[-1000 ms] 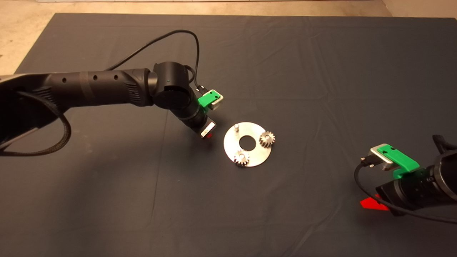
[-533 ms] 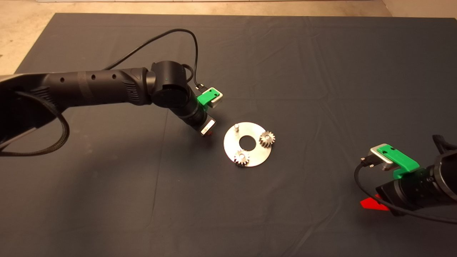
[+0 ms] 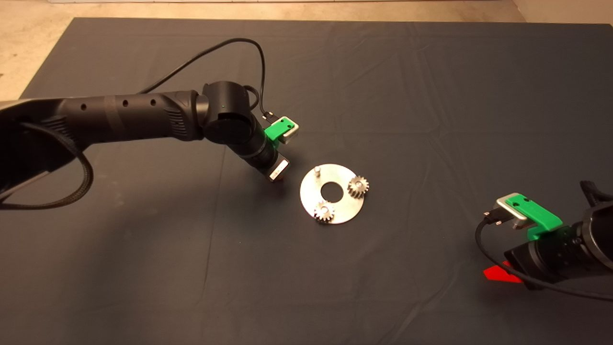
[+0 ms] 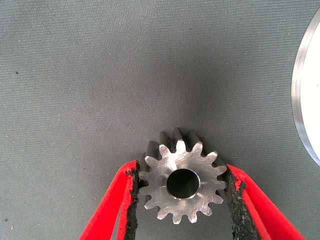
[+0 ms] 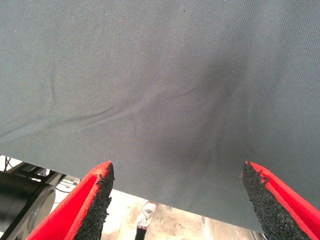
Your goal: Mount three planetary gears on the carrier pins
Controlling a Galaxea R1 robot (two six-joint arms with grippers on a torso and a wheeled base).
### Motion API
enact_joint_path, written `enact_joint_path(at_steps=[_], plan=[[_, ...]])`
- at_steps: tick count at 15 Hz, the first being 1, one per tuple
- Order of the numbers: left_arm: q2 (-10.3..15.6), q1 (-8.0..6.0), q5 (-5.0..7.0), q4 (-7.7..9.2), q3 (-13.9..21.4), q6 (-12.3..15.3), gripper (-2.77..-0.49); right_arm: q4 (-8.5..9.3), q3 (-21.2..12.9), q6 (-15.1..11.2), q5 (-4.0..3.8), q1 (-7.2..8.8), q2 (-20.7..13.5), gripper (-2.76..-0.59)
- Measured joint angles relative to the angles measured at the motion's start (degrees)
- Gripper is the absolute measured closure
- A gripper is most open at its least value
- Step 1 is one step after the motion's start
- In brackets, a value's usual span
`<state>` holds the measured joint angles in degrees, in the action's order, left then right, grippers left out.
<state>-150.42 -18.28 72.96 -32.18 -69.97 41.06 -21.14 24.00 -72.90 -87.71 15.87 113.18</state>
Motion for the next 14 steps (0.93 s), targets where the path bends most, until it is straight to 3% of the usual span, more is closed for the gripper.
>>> enact_joint_path(at_steps=[14], plan=[[0.43, 0.26, -0.17, -0.39, 1.07, 0.00, -0.79, 0.00, 0.39, 0.03, 0.00, 0.02, -0.02, -1.90]])
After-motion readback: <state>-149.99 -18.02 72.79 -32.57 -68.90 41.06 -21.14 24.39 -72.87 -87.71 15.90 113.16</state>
